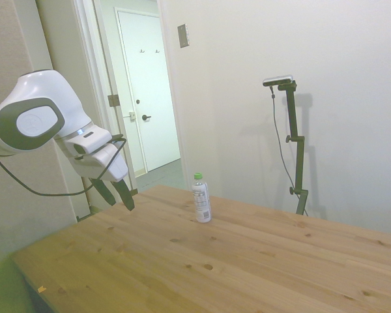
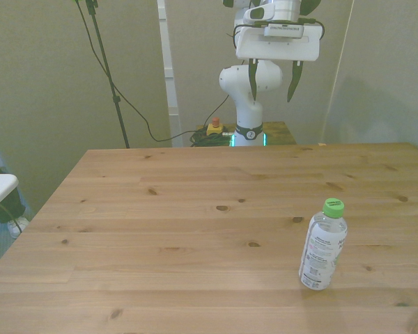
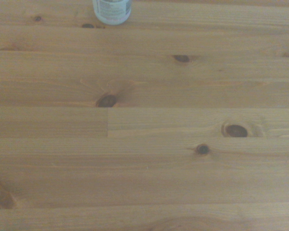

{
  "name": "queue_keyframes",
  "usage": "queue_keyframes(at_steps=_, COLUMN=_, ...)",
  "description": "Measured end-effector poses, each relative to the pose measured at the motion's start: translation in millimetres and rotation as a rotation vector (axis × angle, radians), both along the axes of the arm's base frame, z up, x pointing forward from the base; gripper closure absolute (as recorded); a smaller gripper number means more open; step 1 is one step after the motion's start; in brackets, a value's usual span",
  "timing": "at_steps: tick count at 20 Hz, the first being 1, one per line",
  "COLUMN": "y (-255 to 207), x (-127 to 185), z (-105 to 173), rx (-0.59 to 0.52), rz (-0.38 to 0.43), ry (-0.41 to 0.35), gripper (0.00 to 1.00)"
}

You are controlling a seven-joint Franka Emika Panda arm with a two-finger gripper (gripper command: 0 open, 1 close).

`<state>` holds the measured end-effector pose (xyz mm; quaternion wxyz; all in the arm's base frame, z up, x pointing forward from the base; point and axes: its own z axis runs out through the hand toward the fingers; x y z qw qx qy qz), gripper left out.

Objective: Stand the water bottle

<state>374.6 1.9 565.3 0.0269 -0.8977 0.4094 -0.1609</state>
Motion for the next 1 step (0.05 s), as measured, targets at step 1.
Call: queue_keyframes(at_steps=1, y=-1.6, x=-0.3, z=-2.5, rx=0.006, rz=0.003, ry=0.006, gripper=0.00)
